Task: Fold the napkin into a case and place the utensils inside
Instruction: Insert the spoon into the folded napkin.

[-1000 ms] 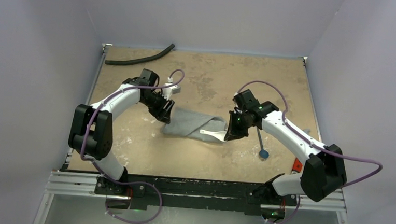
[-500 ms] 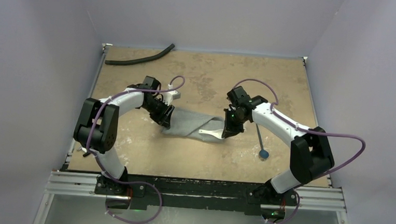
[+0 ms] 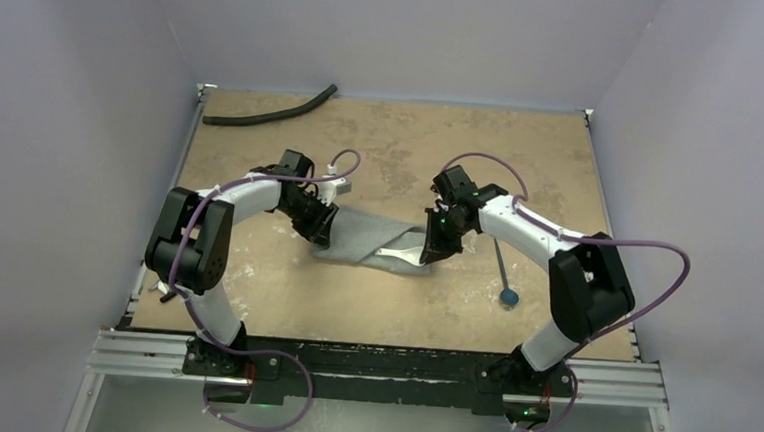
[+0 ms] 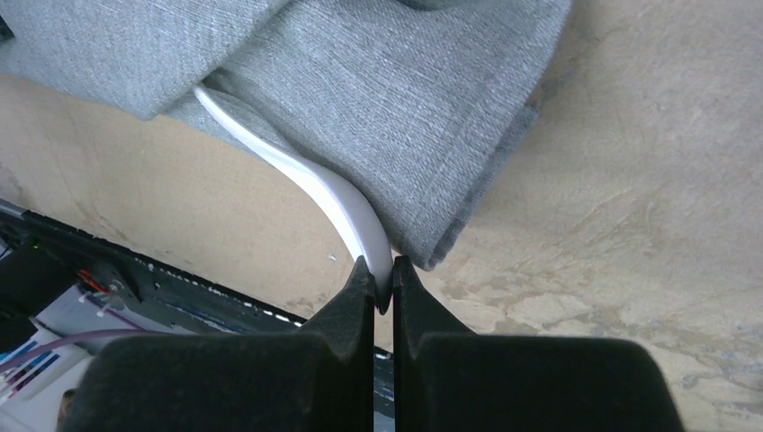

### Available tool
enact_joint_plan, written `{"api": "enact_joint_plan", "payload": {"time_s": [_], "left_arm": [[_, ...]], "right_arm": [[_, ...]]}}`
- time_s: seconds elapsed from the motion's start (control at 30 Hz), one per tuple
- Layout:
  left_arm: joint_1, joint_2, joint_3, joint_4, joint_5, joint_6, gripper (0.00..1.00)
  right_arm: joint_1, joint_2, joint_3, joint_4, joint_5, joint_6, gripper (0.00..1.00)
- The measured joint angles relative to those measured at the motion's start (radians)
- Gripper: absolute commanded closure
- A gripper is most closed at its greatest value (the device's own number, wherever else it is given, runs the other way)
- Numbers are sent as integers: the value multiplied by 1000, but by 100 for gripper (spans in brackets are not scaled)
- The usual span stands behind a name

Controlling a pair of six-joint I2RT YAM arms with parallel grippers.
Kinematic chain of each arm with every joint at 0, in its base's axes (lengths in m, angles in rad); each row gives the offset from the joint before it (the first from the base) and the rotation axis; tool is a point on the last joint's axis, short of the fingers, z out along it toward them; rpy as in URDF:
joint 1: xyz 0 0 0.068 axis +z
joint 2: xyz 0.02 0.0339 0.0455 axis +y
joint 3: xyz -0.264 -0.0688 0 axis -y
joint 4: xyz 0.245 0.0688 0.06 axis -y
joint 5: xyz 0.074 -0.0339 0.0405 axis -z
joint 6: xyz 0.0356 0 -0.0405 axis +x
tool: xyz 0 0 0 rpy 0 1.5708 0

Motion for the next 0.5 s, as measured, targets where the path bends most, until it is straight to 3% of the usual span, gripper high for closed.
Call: {"api": "enact_joint_plan", "payload": {"time_s": [0.37, 0.5], "left_arm": [[0, 2, -1, 1, 3, 0, 71], [-4, 2, -1, 0, 3, 1, 71]], "right_arm": [[0, 65, 0, 121, -58, 10, 100], [0, 100, 11, 148, -74, 12, 79]]}}
